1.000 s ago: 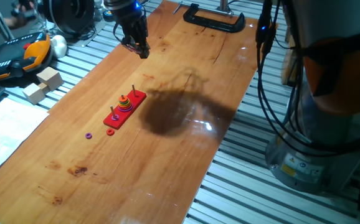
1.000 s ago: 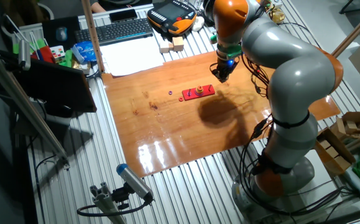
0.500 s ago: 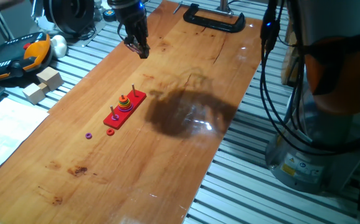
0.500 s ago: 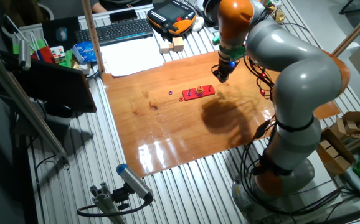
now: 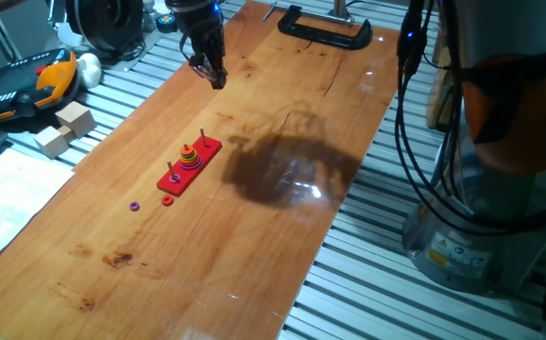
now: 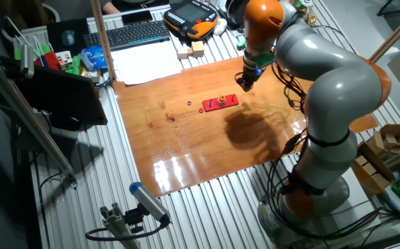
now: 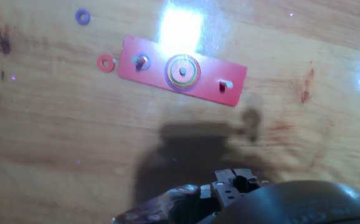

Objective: Take out one Hanoi block and throw it aside

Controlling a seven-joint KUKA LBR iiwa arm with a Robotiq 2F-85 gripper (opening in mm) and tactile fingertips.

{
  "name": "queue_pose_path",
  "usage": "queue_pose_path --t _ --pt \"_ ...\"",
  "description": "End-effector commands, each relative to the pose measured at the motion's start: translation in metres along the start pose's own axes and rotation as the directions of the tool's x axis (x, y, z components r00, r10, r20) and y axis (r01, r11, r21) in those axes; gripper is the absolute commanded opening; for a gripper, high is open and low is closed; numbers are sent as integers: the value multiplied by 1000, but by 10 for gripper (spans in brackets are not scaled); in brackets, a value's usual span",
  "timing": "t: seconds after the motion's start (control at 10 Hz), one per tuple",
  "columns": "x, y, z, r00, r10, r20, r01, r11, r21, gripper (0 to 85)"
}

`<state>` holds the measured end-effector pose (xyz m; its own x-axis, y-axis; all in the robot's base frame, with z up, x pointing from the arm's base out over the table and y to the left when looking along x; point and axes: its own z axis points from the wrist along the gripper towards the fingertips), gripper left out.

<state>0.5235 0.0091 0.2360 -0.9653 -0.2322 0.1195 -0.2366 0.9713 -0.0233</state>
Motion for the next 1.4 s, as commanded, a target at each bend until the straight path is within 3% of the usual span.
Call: queue_pose_path --t 0.0,0.1,0.3,0.5,0.7,0.8,0.9,1.3 --pt "-12 4 -2 1000 8 -8 -8 1000 6 23" --pt "-25 8 0 1000 16 -13 -16 1000 8 87" --pt "-40 14 10 1000 20 -3 -20 998 52 233" --pt "-58 16 25 999 23 -22 -22 999 40 327" --pt "-75 14 51 1000 16 -5 -16 999 39 360" --pt "-81 15 64 1000 14 16 -15 999 36 383" --pt "-86 17 73 1000 11 29 -13 998 64 410" --pt "-95 27 95 999 20 31 -22 998 61 477"
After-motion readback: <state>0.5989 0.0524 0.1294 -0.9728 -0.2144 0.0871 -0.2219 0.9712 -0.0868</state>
